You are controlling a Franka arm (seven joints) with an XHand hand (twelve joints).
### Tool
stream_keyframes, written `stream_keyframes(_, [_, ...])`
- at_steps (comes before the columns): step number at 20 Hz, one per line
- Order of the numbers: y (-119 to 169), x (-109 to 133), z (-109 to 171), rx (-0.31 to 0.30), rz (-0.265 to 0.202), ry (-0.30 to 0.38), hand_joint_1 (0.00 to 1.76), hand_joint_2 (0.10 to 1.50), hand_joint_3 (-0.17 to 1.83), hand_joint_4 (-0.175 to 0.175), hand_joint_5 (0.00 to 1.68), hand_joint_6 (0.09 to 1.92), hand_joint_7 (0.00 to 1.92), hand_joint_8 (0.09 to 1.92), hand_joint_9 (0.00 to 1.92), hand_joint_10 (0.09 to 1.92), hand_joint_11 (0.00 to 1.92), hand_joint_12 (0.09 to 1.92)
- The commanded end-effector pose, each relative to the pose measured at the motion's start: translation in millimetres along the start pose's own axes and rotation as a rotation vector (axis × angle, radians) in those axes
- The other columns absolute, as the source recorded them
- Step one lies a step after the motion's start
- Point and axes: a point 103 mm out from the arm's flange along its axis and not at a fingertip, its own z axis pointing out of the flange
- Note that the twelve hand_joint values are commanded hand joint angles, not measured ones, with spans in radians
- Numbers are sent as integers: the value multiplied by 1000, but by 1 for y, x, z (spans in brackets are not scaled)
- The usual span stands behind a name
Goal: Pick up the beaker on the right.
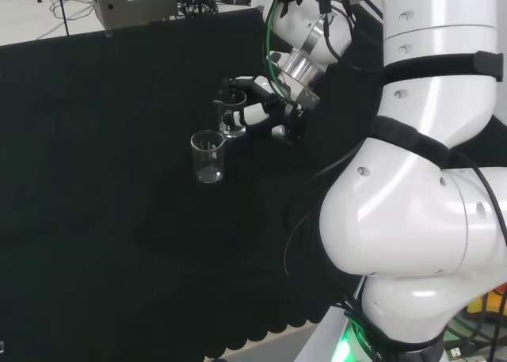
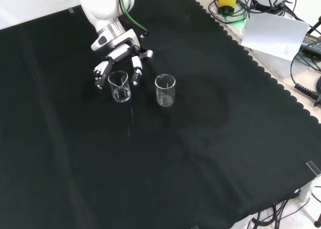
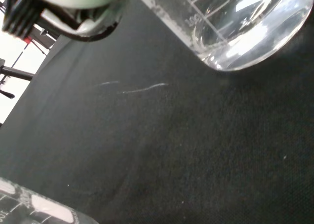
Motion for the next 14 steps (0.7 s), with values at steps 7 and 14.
stream_keyframes(7, [6,-4,12,-23,7,68,928,496,605,-21,493,87,302,671,453,621,94,1392])
stream_keyframes(14, [9,-1,11,-21,-5,115,936,493,614,-16,589,218,391,657,541,572,154,1360])
